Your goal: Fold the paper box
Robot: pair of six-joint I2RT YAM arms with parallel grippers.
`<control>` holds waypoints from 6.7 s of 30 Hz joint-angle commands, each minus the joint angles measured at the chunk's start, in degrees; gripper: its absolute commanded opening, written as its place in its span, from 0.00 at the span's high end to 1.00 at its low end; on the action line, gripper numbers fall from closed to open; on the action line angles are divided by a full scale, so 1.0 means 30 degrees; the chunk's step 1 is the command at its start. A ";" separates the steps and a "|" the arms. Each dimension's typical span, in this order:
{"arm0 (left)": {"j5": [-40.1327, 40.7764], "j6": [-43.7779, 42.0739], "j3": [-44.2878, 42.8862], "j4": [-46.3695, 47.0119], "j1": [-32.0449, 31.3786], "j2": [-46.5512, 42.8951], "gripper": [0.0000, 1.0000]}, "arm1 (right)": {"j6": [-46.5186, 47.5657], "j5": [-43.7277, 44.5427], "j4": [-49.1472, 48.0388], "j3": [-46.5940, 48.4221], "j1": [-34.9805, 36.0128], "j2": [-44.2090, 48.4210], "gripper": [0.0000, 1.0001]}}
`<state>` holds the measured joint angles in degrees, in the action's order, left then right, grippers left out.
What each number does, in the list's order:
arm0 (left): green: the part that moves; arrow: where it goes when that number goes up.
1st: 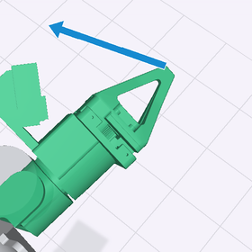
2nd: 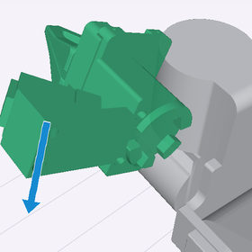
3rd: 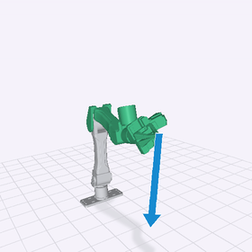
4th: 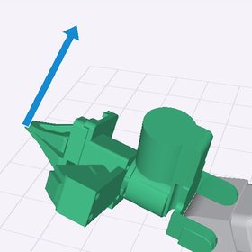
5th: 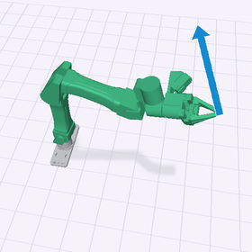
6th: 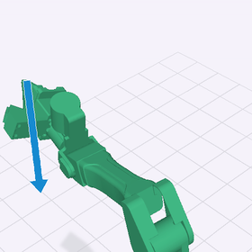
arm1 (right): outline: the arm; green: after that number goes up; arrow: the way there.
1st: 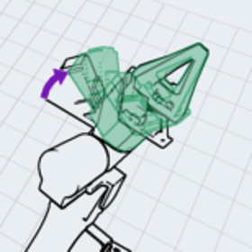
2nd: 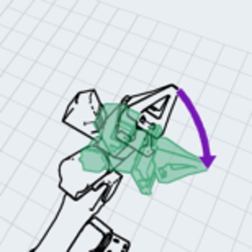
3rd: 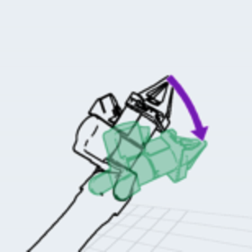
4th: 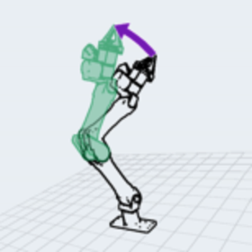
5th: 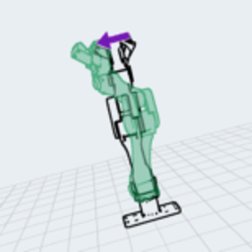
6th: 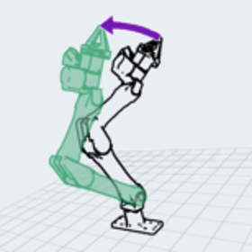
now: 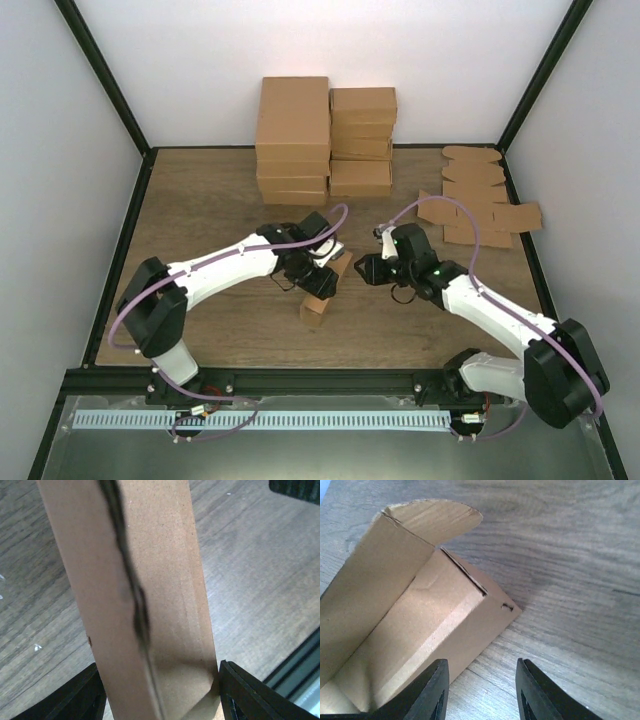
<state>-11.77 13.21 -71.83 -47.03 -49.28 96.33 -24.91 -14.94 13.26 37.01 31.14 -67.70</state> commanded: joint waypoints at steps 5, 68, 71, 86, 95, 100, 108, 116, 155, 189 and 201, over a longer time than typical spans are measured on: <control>-0.3409 -0.2124 0.0498 -0.0396 0.0243 -0.1593 0.38 | 0.5682 -0.0320 -0.0882 0.1124 -0.0458 0.0638 0.55; -0.1662 -0.4840 0.1145 -0.2230 -0.0249 -0.3020 0.39 | 2.0133 -0.5206 0.1554 0.5625 0.0344 -0.2297 0.65; -0.1564 -0.4846 0.1143 -0.2226 -0.0266 -0.3049 0.39 | 2.0100 -0.5190 0.2132 0.5688 0.0355 -0.2262 0.71; -0.0918 -0.4492 0.1016 -0.2225 -0.0252 -0.2606 0.39 | 1.6768 -0.4792 0.3010 0.5821 0.0344 -0.1898 0.94; -0.0804 -0.4206 0.1031 -0.2065 -0.0272 -0.2237 0.39 | 1.2681 -0.5176 0.2696 0.5601 0.0410 -0.1894 0.96; -0.1073 -0.3694 0.1145 -0.1556 -0.0273 -0.1907 0.38 | 1.1875 -0.4897 0.2227 0.4669 0.0972 -0.1757 0.96; -0.0795 -0.3850 0.1191 -0.1443 -0.0251 -0.1827 0.39 | 1.1136 -0.2821 0.0207 0.2508 0.1664 -0.1431 0.96; 0.0054 -0.4214 0.1210 -0.1902 -0.0272 -0.1716 0.39 | 1.0223 -0.2090 -0.0331 0.1756 0.1750 -0.1600 0.96; 0.3150 -0.2957 0.0456 -0.2078 -0.1177 -0.1125 0.44 | 0.5152 0.0577 0.0929 0.0871 0.3797 -0.0490 0.99; 0.6088 -0.5010 0.0558 -0.2579 -0.1351 -0.1128 0.44 | 0.3309 0.3119 0.0402 -0.0996 0.5061 0.0119 0.99; 0.6997 -0.4639 0.0363 -0.2040 -0.1342 -0.1229 0.44 | 0.0326 0.5068 0.0583 -0.1409 0.7165 -0.0369 0.99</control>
<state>2.52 -1.93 -69.76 -54.59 -53.93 92.01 -19.49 0.08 7.77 34.54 48.53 -66.74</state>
